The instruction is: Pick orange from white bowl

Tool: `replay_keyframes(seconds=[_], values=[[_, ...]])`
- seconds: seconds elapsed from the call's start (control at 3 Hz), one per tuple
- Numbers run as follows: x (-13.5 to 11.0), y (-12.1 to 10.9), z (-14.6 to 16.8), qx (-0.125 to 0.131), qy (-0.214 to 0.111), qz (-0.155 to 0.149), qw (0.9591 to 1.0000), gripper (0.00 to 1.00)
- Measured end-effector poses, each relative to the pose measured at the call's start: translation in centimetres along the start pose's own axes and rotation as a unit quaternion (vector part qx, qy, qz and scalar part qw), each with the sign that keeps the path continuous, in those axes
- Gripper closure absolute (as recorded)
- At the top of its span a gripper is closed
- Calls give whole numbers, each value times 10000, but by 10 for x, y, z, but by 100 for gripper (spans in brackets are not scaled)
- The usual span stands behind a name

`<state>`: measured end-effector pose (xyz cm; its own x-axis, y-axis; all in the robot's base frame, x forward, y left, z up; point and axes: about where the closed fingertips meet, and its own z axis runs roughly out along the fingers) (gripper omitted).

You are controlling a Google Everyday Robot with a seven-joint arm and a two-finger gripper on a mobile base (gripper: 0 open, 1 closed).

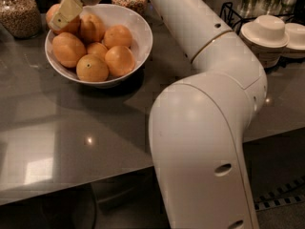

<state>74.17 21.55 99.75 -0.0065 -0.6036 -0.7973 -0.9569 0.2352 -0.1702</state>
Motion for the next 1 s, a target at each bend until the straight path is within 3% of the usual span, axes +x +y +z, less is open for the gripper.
replay_keyframes(seconds=[0.33, 0.67, 1.0], values=[[-10, 6, 11, -149, -32, -61, 9999, 11], [-13, 8, 18, -214, 11, -72, 9997, 24], [-7, 7, 24, -218, 151, -13, 9996, 24]])
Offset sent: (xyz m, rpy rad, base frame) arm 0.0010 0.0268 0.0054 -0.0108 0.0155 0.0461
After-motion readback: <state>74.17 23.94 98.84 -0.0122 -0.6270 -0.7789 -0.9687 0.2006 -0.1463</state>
